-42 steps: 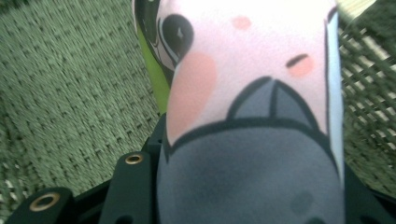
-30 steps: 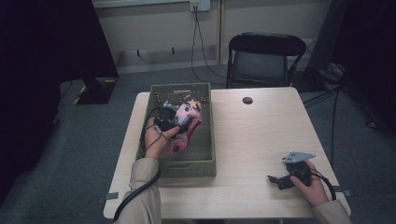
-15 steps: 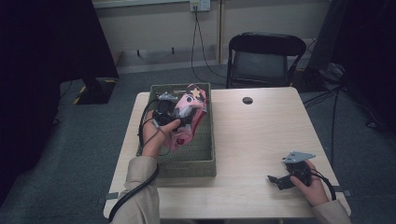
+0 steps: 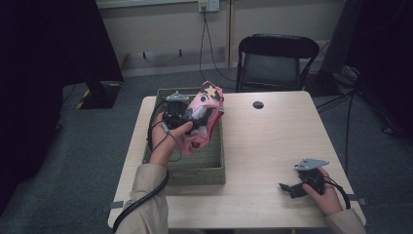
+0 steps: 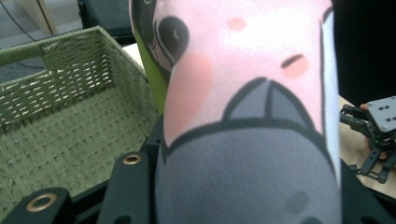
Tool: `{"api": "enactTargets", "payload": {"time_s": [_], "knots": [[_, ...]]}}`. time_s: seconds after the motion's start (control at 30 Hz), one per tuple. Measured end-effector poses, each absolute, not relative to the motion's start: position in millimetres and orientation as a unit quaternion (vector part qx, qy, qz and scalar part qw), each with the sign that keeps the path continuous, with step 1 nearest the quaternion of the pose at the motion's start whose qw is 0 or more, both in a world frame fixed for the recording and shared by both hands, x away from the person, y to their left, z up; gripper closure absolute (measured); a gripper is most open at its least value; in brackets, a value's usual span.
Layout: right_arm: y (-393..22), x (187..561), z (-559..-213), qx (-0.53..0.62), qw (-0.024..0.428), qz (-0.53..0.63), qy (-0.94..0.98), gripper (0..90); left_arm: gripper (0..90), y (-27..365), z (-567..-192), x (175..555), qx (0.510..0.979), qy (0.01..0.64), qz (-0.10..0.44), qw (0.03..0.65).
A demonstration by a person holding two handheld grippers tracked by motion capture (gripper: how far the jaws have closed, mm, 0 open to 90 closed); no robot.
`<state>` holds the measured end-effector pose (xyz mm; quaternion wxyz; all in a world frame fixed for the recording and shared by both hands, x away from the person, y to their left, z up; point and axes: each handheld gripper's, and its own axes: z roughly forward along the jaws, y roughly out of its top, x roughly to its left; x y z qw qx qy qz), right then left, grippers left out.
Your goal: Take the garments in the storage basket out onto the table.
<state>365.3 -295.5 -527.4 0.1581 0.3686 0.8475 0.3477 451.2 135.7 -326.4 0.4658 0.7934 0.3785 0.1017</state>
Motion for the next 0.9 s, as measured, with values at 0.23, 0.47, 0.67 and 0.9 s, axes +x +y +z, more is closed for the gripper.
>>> {"api": "enactTargets", "payload": {"time_s": [0.23, 0.47, 0.67, 0.9], "knots": [[-296, 365, -527, 0.368, 0.158, 0.348, 0.848, 0.0, 54.0, 124, -317, 448, 0.789, 0.368, 0.098, 0.483], [-296, 365, -527, 0.368, 0.159, 0.348, 0.848, 0.0, 54.0, 110, -314, 444, 0.788, 0.354, 0.088, 0.497], [-296, 365, -527, 0.368, 0.159, 0.348, 0.848, 0.0, 54.0, 99, -313, 444, 0.79, 0.349, 0.078, 0.498], [-296, 365, -527, 0.368, 0.159, 0.348, 0.847, 0.0, 54.0, 89, -314, 444, 0.792, 0.341, 0.07, 0.502]]}}
